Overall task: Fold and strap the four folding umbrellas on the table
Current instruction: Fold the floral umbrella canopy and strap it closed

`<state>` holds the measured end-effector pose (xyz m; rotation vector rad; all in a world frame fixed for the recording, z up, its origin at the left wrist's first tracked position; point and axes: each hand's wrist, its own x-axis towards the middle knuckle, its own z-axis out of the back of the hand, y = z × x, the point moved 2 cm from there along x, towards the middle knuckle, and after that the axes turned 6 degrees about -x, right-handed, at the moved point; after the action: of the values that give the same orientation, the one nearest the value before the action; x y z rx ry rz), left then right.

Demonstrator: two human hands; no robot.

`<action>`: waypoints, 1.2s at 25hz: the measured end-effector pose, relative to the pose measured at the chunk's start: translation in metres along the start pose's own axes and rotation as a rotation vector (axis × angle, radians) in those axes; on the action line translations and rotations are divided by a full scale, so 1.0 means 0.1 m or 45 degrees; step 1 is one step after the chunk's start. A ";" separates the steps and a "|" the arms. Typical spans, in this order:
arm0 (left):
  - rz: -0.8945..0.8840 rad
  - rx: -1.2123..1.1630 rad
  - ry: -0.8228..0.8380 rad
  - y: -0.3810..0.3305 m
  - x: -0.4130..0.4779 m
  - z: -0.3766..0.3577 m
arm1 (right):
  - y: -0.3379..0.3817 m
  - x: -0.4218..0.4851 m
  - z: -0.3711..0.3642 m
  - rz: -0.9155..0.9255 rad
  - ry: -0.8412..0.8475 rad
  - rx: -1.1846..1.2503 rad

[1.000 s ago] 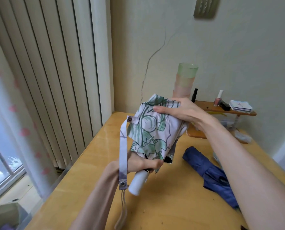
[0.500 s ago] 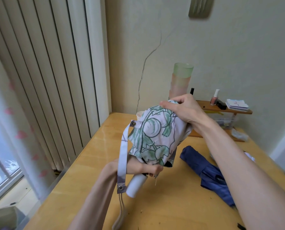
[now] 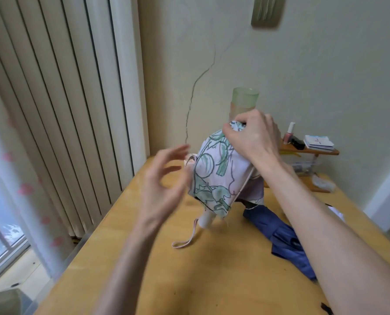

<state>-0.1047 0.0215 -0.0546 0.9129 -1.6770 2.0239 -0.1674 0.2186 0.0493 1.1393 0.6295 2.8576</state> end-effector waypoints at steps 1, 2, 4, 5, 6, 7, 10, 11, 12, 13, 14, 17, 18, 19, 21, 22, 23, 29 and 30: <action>-0.076 0.156 0.171 -0.07 -0.08 -0.25 | 0.03 0.00 -0.02 -0.019 0.001 0.000; -0.064 0.298 0.318 -0.04 -0.18 -0.45 | 0.06 0.00 -0.04 -0.049 0.016 0.018; -0.025 0.424 0.335 0.11 -0.29 -0.65 | 0.07 0.00 -0.03 -0.129 0.089 0.083; -0.025 0.409 0.263 0.18 -0.32 -0.67 | 0.08 -0.01 -0.03 -0.173 0.132 0.120; -0.022 0.386 0.190 0.23 -0.34 -0.67 | 0.09 -0.03 -0.03 -0.208 0.167 0.155; -0.013 0.358 0.127 0.25 -0.36 -0.68 | 0.10 -0.05 -0.04 -0.229 0.193 0.175; 0.123 0.142 -0.008 0.37 -0.43 -0.72 | 0.23 -0.09 -0.07 -0.176 0.234 0.149; 0.214 0.013 -0.013 0.38 -0.44 -0.72 | 0.27 -0.10 -0.06 -0.151 0.236 0.137; 0.319 -0.132 -0.004 0.40 -0.43 -0.72 | 0.30 -0.10 -0.06 -0.135 0.234 0.131; 0.428 -0.281 0.022 0.40 -0.42 -0.71 | 0.32 -0.10 -0.06 -0.130 0.234 0.133; 0.525 -0.384 0.058 0.37 -0.42 -0.70 | 0.33 -0.10 -0.06 -0.130 0.238 0.134; 0.682 -0.426 0.193 0.33 -0.44 -0.69 | 0.39 -0.13 -0.07 -0.096 0.253 0.120; 0.689 -0.438 0.229 0.33 -0.45 -0.69 | 0.40 -0.14 -0.07 -0.082 0.256 0.111; 0.681 -0.443 0.240 0.35 -0.45 -0.68 | 0.42 -0.15 -0.07 -0.070 0.259 0.103; 0.673 -0.434 0.222 0.38 -0.44 -0.68 | 0.44 -0.15 -0.07 -0.055 0.265 0.087; 0.667 -0.425 0.208 0.41 -0.45 -0.69 | 0.44 -0.14 -0.07 -0.058 0.279 0.075; 0.655 -0.418 0.190 0.43 -0.47 -0.70 | 0.44 -0.14 -0.08 -0.067 0.292 0.065; 0.450 -0.313 0.039 0.58 -0.62 -0.82 | 0.40 -0.18 -0.15 -0.093 0.289 0.025; 0.474 -0.336 0.050 0.59 -0.61 -0.82 | 0.38 -0.17 -0.16 -0.090 0.301 0.017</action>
<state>-0.1187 0.0944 -0.1459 0.4969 -2.1555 1.9523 -0.1598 0.1750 0.0416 0.7679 0.6811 2.9545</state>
